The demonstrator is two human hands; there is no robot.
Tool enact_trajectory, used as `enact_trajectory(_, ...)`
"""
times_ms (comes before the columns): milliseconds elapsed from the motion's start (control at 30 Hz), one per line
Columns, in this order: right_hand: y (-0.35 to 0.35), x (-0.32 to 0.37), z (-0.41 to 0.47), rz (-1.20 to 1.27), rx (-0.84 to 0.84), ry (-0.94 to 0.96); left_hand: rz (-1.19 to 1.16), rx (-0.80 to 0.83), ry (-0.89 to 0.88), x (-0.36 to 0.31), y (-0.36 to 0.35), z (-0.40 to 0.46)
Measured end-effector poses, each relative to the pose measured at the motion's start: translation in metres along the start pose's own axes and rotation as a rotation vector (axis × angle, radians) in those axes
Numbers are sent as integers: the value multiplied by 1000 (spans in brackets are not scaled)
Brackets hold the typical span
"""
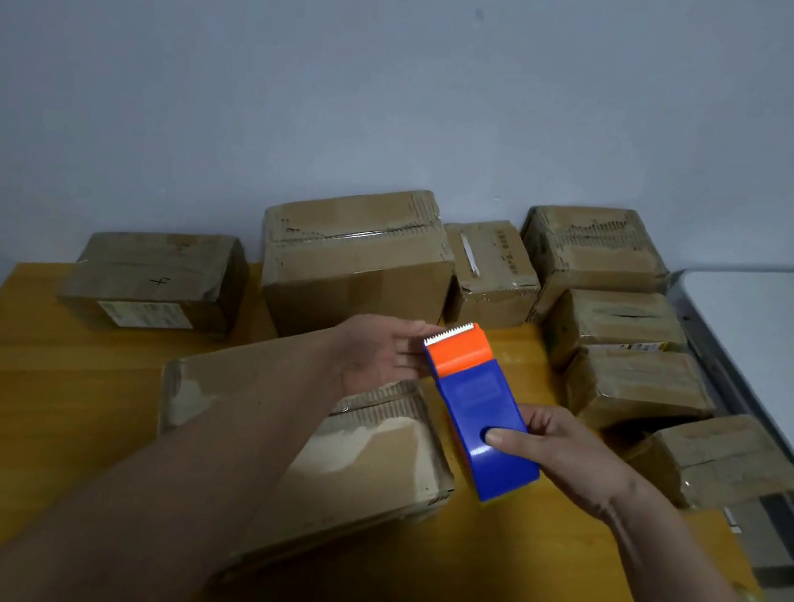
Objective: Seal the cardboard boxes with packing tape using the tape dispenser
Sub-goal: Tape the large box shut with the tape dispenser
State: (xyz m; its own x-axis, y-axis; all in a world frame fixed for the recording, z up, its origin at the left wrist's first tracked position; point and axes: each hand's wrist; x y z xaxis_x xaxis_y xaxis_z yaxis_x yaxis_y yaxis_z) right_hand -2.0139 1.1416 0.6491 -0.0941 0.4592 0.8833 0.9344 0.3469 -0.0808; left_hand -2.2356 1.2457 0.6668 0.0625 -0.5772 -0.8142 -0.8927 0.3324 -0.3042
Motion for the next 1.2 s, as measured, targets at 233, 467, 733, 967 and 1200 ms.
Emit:
enact_trajectory(233,-1,9,-1,-17,48,-17,63,-163,36,2,-6,8)
enact_trajectory(467,-15,22,3,-28,-19,-11,111,-376,-15,7,-2,21)
enact_trajectory(733,-33,25,3,-23,-90,-30,205,-458,-20,5,0,24)
enact_trajectory(967,-34,29,-8,-37,-67,-89,290,-505,-104,-4,18,25)
enact_trajectory(1200,-34,29,-10,-63,-125,-199,320,-570,-187,-7,32,41)
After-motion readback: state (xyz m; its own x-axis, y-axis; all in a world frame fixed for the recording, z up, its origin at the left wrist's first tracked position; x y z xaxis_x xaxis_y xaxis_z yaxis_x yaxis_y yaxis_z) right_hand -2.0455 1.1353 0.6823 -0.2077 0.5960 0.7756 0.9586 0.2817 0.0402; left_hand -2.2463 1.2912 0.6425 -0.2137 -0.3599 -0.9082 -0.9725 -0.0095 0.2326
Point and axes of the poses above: each hand's wrist, its own z-axis towards the middle knuckle, its own y-axis out of the back of the hand, x = y × z, and after that the axes turned 4 degrees about -y, right-handed
